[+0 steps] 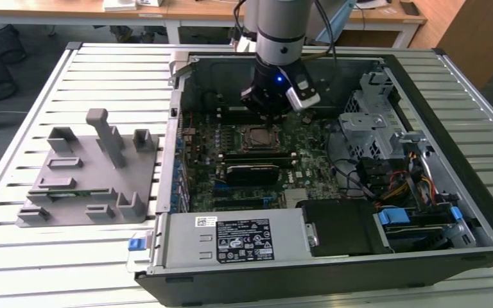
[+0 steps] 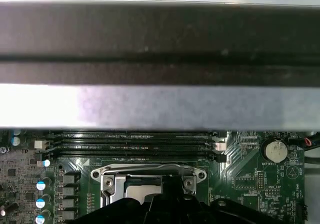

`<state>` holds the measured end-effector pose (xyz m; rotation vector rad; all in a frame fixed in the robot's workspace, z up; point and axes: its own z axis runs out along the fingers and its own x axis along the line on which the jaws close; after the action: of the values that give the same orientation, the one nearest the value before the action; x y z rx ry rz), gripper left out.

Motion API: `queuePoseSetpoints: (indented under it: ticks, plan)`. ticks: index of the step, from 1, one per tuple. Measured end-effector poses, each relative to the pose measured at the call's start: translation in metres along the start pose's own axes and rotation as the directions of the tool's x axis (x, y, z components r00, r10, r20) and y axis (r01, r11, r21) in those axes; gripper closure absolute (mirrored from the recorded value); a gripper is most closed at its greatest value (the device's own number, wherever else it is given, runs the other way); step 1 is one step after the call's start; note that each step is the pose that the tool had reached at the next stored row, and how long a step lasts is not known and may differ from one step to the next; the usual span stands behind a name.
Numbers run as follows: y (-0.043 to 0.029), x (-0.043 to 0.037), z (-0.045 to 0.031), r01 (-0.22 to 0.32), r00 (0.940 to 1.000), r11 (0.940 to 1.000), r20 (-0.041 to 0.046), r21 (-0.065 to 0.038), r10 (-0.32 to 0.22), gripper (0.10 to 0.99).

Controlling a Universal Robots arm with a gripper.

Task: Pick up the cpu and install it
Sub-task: 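Install the second cpu locking lever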

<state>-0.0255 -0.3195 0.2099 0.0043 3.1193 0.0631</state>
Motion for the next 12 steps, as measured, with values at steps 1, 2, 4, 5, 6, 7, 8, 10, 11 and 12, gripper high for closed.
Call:
queuePoseSetpoints:
  ticks: [1, 2, 4, 5, 6, 7, 8, 10, 11, 12]
  plan:
    - [-0.0008, 0.0000, 0.0000, 0.000, 1.0000, 1.0000, 0.0000, 0.000, 0.000, 0.976]
    - [-0.0015, 0.0000, -0.0001, 0.000, 1.0000, 1.0000, 0.0000, 0.000, 0.000, 0.976]
    - [-0.0030, 0.0000, -0.0001, 0.000, 1.0000, 1.0000, 0.0000, 0.000, 0.000, 0.976]
    - [-0.0036, -0.0001, -0.0002, 0.000, 1.0000, 1.0000, 0.0000, 0.000, 0.000, 0.976]
    - [-0.0042, -0.0001, -0.0002, 0.000, 1.0000, 1.0000, 0.0000, 0.000, 0.000, 0.976]
    - [-0.0046, -0.0001, -0.0002, 0.000, 1.0000, 1.0000, 0.0000, 0.000, 0.000, 0.976]
    - [-0.0050, -0.0002, -0.0002, 0.000, 1.0000, 1.0000, 0.0000, 0.000, 0.000, 0.976]
    - [-0.0054, -0.0007, -0.0003, 0.000, 1.0000, 1.0000, -0.0002, 0.000, 0.000, 0.976]
    - [-0.0055, -0.0006, -0.0010, 0.000, 1.0000, 1.0000, -0.0004, 0.000, 0.000, 0.976]
    - [-0.0054, -0.0007, -0.0027, 0.000, 1.0000, 1.0000, -0.0004, 0.000, 0.000, 0.976]
